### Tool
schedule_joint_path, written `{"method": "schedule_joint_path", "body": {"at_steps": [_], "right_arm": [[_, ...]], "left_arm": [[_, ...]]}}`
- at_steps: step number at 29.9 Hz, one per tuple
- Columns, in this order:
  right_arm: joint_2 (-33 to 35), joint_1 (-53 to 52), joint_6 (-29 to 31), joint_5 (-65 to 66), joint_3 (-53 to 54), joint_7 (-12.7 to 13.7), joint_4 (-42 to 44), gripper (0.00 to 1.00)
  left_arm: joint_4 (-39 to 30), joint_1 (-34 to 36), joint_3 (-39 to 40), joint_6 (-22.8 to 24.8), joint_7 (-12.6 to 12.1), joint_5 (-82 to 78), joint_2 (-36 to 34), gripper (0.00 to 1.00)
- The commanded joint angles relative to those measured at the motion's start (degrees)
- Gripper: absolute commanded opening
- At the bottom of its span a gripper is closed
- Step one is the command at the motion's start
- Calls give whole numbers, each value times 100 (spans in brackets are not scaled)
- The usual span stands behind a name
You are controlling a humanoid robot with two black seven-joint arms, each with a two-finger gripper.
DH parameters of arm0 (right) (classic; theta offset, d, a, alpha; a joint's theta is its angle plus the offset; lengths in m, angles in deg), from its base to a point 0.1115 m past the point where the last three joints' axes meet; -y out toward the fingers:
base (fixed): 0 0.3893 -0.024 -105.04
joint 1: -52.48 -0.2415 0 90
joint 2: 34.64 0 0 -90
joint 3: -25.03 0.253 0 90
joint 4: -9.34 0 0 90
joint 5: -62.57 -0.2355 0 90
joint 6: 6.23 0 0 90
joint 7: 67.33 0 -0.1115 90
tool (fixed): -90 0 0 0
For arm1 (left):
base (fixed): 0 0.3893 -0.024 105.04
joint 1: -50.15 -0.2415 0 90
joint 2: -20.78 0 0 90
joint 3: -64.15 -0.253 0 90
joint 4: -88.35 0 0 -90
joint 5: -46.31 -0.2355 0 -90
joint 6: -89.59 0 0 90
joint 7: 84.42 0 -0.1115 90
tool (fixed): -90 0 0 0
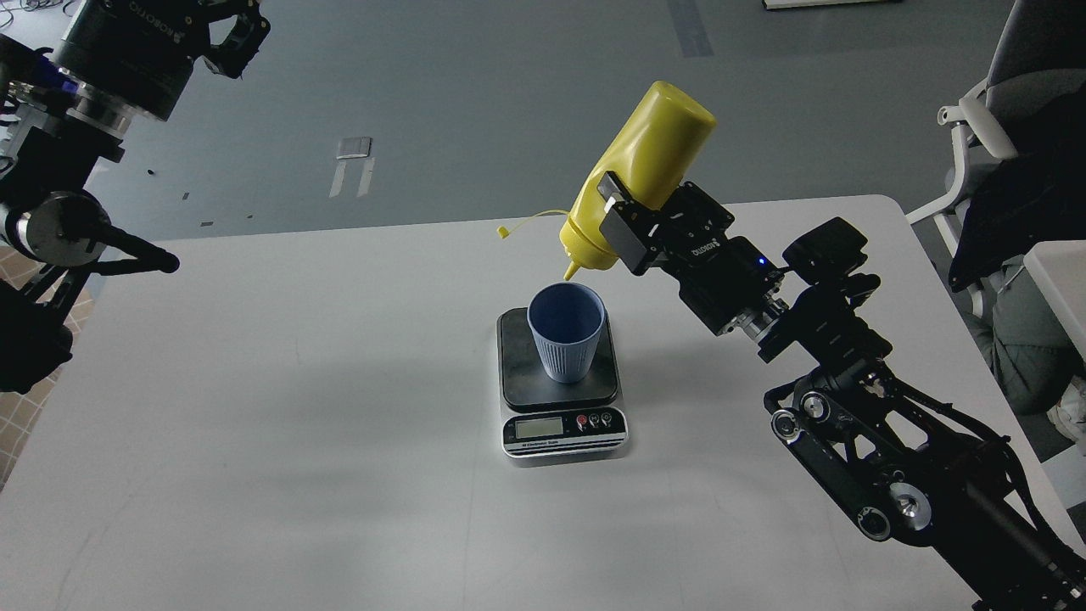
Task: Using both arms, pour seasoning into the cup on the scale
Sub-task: 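Tilt the yellow bottle nozzle-down over the blue cup and squeeze, then raise the yellow bottle upright and move it back beside the table edge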
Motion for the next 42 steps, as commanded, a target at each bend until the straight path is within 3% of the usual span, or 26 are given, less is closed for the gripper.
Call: {"method": "schedule_joint_path", "body": {"at_steps": [1, 15, 23, 24, 31, 33, 39, 42], "right_arm": [[-32, -19, -30, 0, -54, 1, 55, 0], [-58, 52, -56, 0, -125, 19, 81, 0], [-428, -36, 41, 0, 640, 159, -15, 0], [-428, -71, 49, 0, 649, 238, -67, 0], [-428, -238, 50, -4073, 850, 1941, -971, 0], [-428, -229, 58, -5102, 973, 2223, -1183, 0], [-428, -142, 137, -8180, 1790, 2672, -1587, 0], [-428, -11, 356, -8825, 2089, 2699, -1764, 0]], "left_arm": [[-20, -9, 6, 1, 0, -2, -2, 98], [-20, -97, 94, 1, 0, 7, -55, 98], [-20, -97, 94, 1, 0, -2, -64, 98], [-20, -97, 94, 1, 0, -2, -64, 98], [-20, -114, 85, 1, 0, -2, -64, 98], [-20, -114, 85, 1, 0, -2, -64, 98], [-20, -149, 59, 1, 0, -2, -55, 98], [-20, -149, 67, 1, 0, -2, -55, 98]]}}
